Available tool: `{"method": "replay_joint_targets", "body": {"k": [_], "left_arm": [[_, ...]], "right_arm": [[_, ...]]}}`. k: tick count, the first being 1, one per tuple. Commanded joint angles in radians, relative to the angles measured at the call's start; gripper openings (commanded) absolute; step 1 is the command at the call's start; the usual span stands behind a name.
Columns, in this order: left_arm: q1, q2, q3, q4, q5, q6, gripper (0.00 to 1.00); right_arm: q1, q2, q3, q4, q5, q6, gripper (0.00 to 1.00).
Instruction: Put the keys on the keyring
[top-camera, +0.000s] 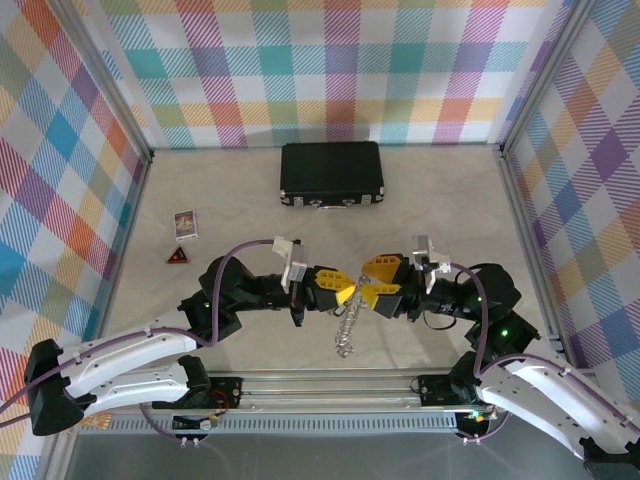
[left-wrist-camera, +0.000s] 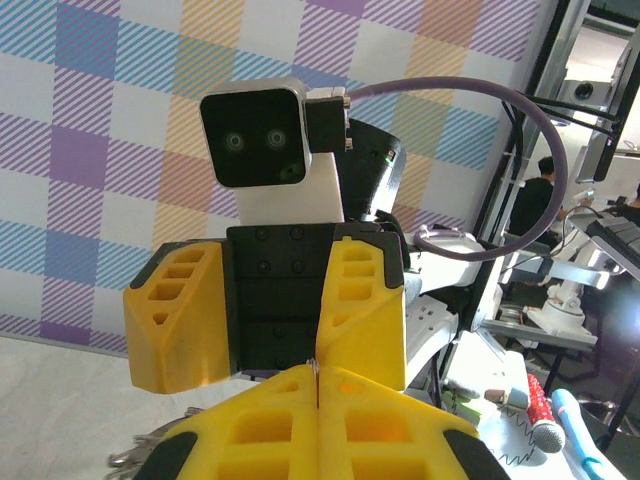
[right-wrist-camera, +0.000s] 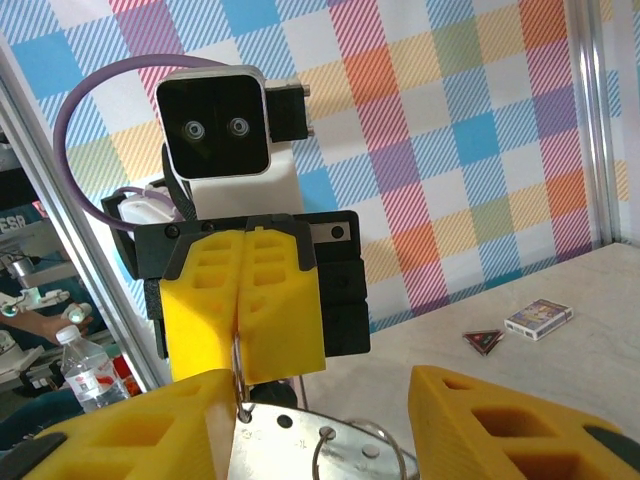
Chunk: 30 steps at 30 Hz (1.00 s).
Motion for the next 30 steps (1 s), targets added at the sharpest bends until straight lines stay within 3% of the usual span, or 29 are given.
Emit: {"method": "replay_joint_targets", "body": {"k": [1,6,13,21,30], "left_arm": [[-0.003,-0.027,0.007,0.079,0.020,-0.006,0.00],[-0.002,-0.025,0.007,0.079,0.009,-0.006,0.00],[-0.002,-0.022,0.006,0.075,0.003,-0.004,0.00],[-0.002,-0.017,0.004,0.031,-0.021,0.021,0.00],[-0.002,-0.064,0.035,-0.218,-0.088,0.122,0.03]], "right_arm": [[-0.002,0.013,-0.006,0.044,-0.020,0.016,0.45],[-0.002,0.043,-0.006,0.067,-0.106,0.022,0.36],[-0.002,0.061,-0.004,0.069,-0.137,0.017,0.22],[-0.002,0.069,0.004,0.050,-0.148,-0.008,0.00],[-0.002,0.048,0.051,-0.119,-0.084,-0.102,0.00]]}}
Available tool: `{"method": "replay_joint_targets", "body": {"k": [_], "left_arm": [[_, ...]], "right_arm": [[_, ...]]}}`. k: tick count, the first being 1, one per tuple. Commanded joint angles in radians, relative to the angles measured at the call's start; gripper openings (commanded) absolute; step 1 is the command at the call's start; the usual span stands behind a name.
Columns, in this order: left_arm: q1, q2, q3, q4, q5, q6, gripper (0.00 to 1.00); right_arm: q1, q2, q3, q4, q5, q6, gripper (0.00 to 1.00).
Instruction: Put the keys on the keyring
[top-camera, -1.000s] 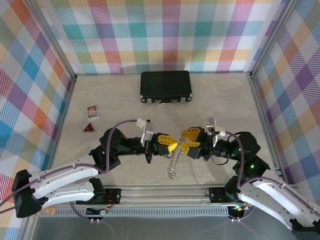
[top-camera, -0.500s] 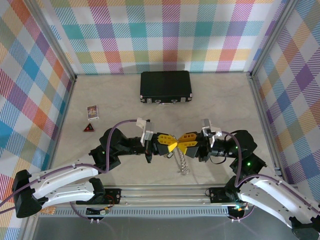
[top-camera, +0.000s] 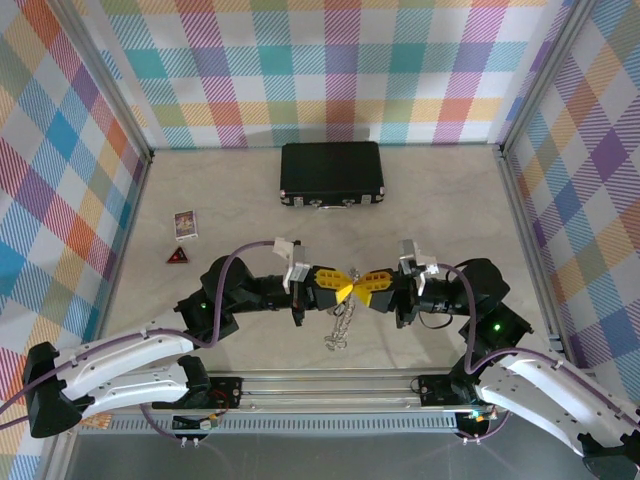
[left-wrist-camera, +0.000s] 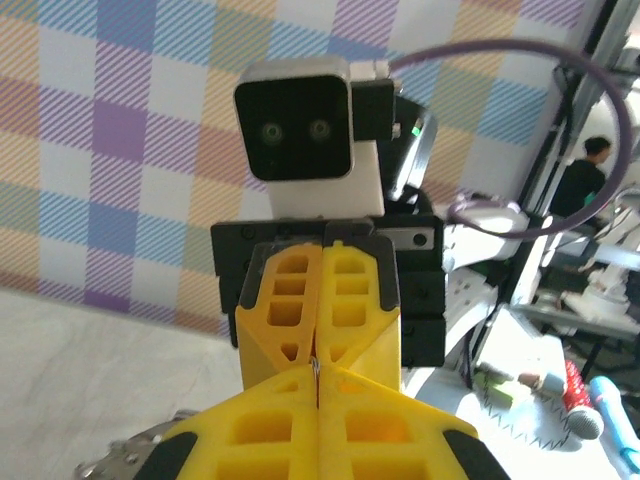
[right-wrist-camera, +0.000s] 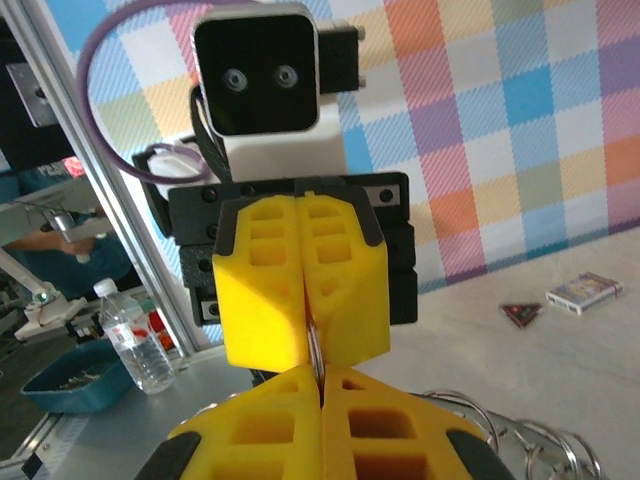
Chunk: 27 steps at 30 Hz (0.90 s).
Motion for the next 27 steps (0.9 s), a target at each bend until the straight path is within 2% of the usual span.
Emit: {"method": "replay_joint_targets", "body": {"k": [1,9,12,16,19,27], "left_arm": [[-0.003,-0.043,0.040,-0.126,-0.031,0.072,0.06],[-0.004,-0.081,0.134,-0.452,-0.119,0.186,0.24],[-0.003,-0.079,0.206,-0.609,-0.162,0.238,0.25],[-0.002,-0.030,0.319,-0.807,-0.167,0.298,0.25],[-0.003,0.001,0.357,-0.853,-0.163,0.309,0.25],[-0.003,0.063,0.388,-0.834,-0.144,0.298,0.29]], "right_arm": [[-0.001,-0.007,0.057,-0.112,0.033,-0.073,0.00],[-0.001,0.040,0.164,-0.312,0.059,-0.181,0.00],[-0.001,0.069,0.226,-0.431,0.070,-0.248,0.00],[-0.002,0.119,0.315,-0.568,0.076,-0.323,0.00],[-0.001,0.153,0.363,-0.635,0.086,-0.360,0.00],[0.000,0.180,0.388,-0.666,0.085,-0.386,0.00]]}}
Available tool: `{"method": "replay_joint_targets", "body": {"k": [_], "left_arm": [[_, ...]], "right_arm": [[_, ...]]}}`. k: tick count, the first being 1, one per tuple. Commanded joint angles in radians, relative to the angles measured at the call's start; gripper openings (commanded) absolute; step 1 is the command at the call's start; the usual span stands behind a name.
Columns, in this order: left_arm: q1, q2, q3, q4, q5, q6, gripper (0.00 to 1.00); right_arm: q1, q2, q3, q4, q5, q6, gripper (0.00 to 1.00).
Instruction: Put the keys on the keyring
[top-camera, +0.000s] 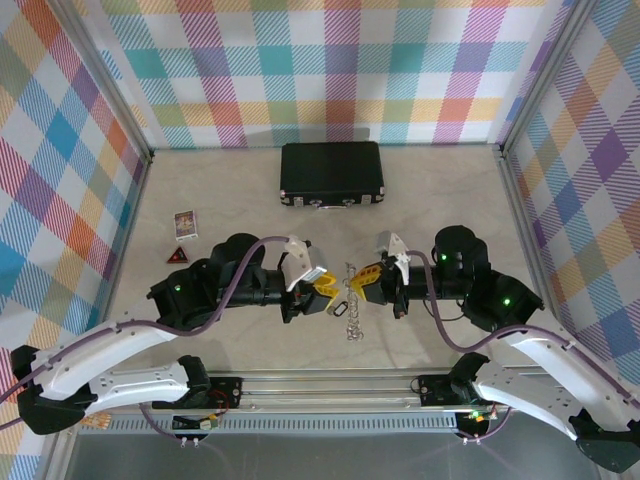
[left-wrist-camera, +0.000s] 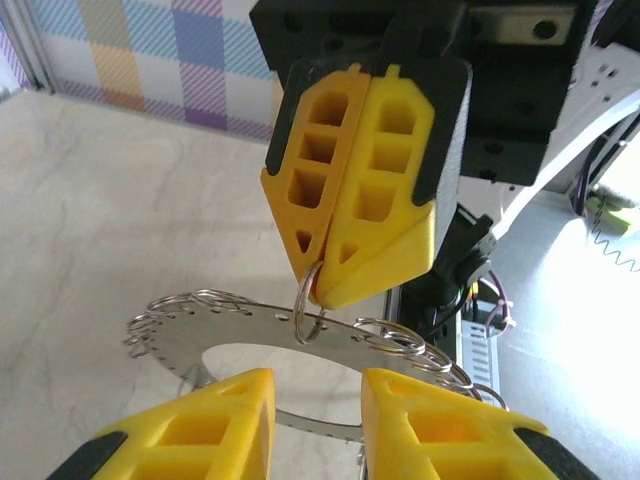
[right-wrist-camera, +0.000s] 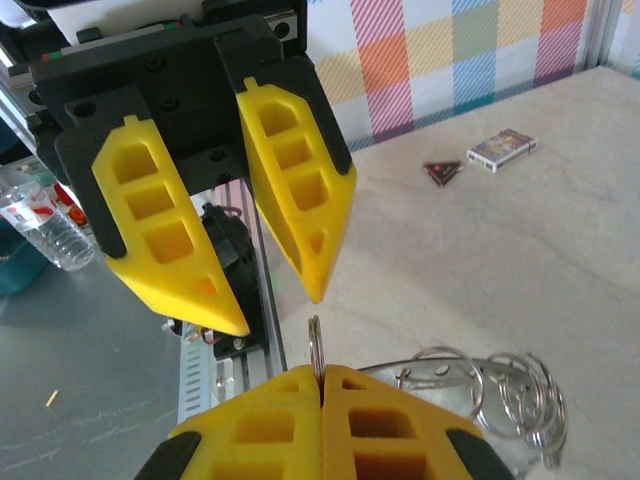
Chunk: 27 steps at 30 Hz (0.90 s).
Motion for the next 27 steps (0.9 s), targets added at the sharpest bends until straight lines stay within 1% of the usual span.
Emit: {"method": "replay_joint_targets", "body": {"k": [1,6,9,18,21,22,25,27], "left_arm": [[-0.002,0.020,0.043,-0.023,0.004,0.014,0.29],[-0.002,0.069,0.082,-0.049,-0.021,0.009,0.28],[-0.002,0.095,0.098,-0.053,-0.017,0.009,0.27],[-0.002,0.127,0.120,-0.058,-0.013,0.013,0.18],[-0.002,0.132,0.120,-0.055,-0.007,0.012,0.17],[-0.001,0.133,0.120,-0.054,-0.004,0.012,0.14],[-0.002,0.133,0.116,-0.047,0.015,0.009,0.00],[-0.001,0.126,0.106,-0.029,0.020,0.000,0.00]], "right_arm": [[0.000,0.001,0.041,-0.027,0.000,-0.040,0.00],[0.001,-0.002,0.039,-0.044,0.006,-0.055,0.00],[0.003,0.000,0.039,-0.047,0.009,-0.060,0.00],[0.010,-0.008,0.031,-0.041,0.008,-0.063,0.00],[0.012,-0.008,0.025,-0.031,0.004,-0.063,0.00],[0.012,-0.008,0.024,-0.030,0.004,-0.062,0.00],[0.014,-0.008,0.021,-0.029,0.007,-0.062,0.00],[0.015,-0.012,0.021,-0.029,0.003,-0.063,0.00]]}}
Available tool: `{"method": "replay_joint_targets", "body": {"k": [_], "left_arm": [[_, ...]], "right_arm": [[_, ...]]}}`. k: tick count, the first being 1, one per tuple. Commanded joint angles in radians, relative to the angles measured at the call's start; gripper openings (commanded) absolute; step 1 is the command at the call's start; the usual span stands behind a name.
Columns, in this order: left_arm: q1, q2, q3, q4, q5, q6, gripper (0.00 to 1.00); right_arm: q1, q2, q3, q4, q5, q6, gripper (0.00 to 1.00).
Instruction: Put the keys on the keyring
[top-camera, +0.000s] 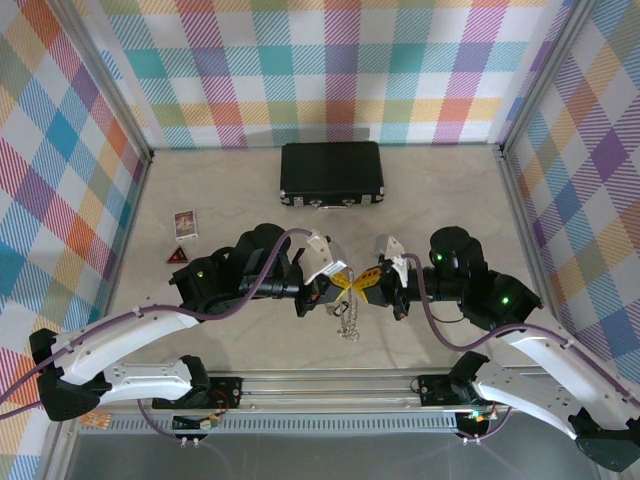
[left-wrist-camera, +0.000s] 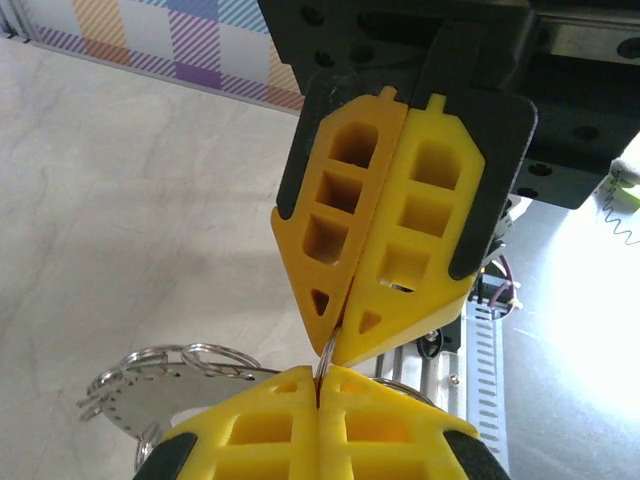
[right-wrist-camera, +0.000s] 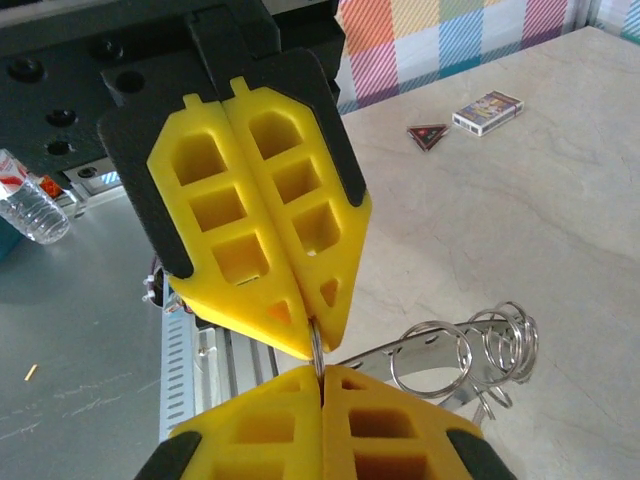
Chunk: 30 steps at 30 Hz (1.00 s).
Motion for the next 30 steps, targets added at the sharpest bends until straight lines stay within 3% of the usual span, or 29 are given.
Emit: {"method": "replay_joint_targets", "body": {"k": [1,15,16,20,22,26,30], "left_arm": [[-0.002,-0.006,0.006,0.039,0.013,-0.011,0.00],[-0.001,-0.125,-0.263,0.550,0.050,-0.194,0.00],[-0.001,-0.133,-0.274,0.568,0.048,-0.197,0.00],[-0.001,-0.160,-0.317,0.635,0.041,-0.209,0.00],[0.000,-0.172,-0.337,0.677,0.041,-0.218,0.00],[0.000,-0.204,-0.398,0.816,0.051,-0.258,0.00],[0.000,-0.206,-0.440,0.965,0.077,-0.322,0.00]], "right_arm": [[0.014,-0.020,0.018,0.038,-0.032,-0.022,0.00],[0.014,-0.093,-0.041,0.136,-0.067,0.060,0.05],[0.014,-0.094,-0.041,0.137,-0.066,0.064,0.08],[0.014,-0.110,-0.042,0.149,-0.046,0.084,0.38],[0.014,-0.128,-0.050,0.167,-0.024,0.107,0.46],[0.013,-0.201,-0.104,0.236,0.004,0.183,0.50],[0.012,-0.245,-0.142,0.291,-0.021,0.243,0.44]]}}
